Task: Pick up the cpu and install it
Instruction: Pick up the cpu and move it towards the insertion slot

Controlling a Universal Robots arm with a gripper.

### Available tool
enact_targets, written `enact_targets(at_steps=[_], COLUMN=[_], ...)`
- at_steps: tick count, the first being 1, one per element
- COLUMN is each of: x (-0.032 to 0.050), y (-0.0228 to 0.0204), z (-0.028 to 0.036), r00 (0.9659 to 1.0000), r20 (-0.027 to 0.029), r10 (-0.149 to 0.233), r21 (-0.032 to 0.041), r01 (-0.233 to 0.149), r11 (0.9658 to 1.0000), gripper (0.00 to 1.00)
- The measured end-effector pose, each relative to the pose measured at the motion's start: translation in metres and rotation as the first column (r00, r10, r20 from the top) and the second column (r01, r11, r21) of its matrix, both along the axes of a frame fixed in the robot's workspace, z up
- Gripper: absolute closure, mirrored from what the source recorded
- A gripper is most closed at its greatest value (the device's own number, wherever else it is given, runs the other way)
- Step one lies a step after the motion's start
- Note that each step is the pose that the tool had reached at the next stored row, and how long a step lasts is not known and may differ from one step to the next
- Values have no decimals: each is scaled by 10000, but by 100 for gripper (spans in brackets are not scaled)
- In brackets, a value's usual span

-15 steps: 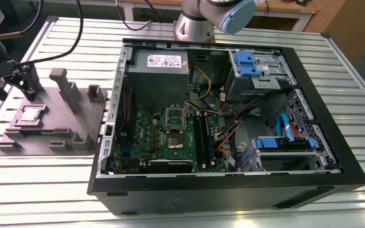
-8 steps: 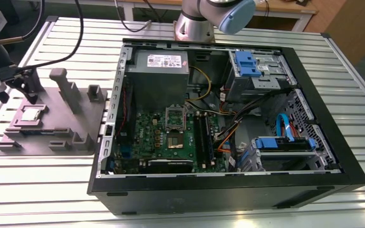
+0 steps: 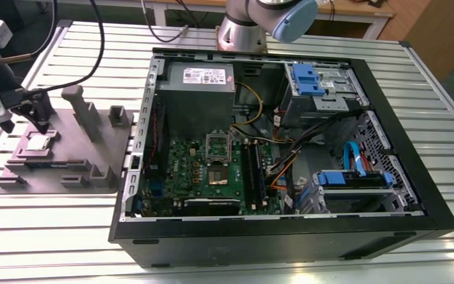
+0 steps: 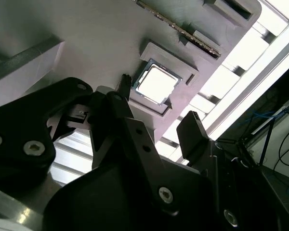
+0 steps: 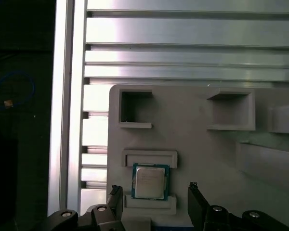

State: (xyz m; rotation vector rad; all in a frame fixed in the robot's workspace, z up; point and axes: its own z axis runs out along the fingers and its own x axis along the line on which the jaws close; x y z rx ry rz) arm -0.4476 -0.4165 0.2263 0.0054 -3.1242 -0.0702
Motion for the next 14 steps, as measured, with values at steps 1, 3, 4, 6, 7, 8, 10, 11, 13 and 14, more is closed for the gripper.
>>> enact_targets(at_steps=[1, 3, 4, 6, 7, 8, 10, 11, 13, 14], x=[0, 0, 0, -2, -3, -4, -10, -14, -15, -15], y=[0, 0, 0, 0, -1, -2, -5, -5, -4, -5], z=[-19, -53, -71, -106, -124, -144, -177, -188, -191, -190], r00=[10000, 10000, 10000, 10000, 10000, 10000, 10000, 10000, 10000, 10000], r20=[1, 0, 1, 0, 1, 3, 3, 4, 5, 4], r10=[-22, -49, -55, -58, -59, -59, -58, -59, -58, -58], r21=[0, -1, 0, 0, 0, 0, -1, -1, -1, -1], r01=[22, 49, 55, 58, 59, 59, 58, 59, 58, 58], r11=[10000, 10000, 10000, 10000, 10000, 10000, 10000, 10000, 10000, 10000], gripper=[35, 35, 35, 35, 35, 35, 35, 35, 35, 35])
